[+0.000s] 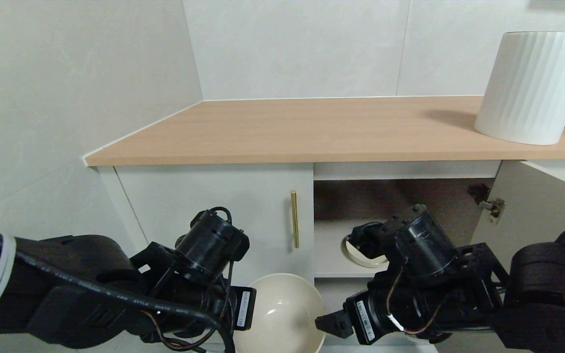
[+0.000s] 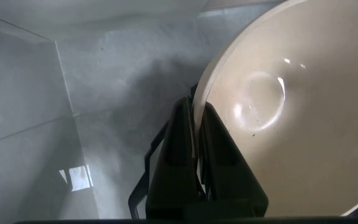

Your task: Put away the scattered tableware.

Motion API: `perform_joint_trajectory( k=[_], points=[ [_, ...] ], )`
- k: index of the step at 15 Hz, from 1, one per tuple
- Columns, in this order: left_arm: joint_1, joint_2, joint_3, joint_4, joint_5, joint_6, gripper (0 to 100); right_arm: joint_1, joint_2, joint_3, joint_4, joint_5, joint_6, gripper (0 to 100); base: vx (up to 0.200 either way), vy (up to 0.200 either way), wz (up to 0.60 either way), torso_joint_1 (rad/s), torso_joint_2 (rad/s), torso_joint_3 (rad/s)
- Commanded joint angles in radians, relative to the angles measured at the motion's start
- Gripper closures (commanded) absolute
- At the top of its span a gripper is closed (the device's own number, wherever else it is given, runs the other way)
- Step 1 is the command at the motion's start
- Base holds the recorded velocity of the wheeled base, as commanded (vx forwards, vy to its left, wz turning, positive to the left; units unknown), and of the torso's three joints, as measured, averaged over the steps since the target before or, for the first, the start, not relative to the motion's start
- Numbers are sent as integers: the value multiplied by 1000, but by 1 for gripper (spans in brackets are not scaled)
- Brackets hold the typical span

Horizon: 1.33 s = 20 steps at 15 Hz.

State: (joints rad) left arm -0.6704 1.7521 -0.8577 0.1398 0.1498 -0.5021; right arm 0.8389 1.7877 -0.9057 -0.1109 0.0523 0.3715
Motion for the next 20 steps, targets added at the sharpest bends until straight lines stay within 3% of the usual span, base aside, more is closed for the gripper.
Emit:
perform_joint_trajectory(
  k=[1,7,8,20],
  points=[
    [-11,-17,3,0,2,1,100,2,58,-22,-6,-14,17,0,0,0,0,0,0,0],
    [-32,-31,11,0,10,2,100,2,105,-39,-36,-55,56,0,0,0,0,0,0,0],
    [-34,-31,11,0,10,2,100,2,107,-41,-38,-55,60,100,0,0,0,0,0,0],
    [-44,-37,9,12,17,1,100,2,111,-35,-50,-55,60,100,0,0,0,0,0,0]
  ],
)
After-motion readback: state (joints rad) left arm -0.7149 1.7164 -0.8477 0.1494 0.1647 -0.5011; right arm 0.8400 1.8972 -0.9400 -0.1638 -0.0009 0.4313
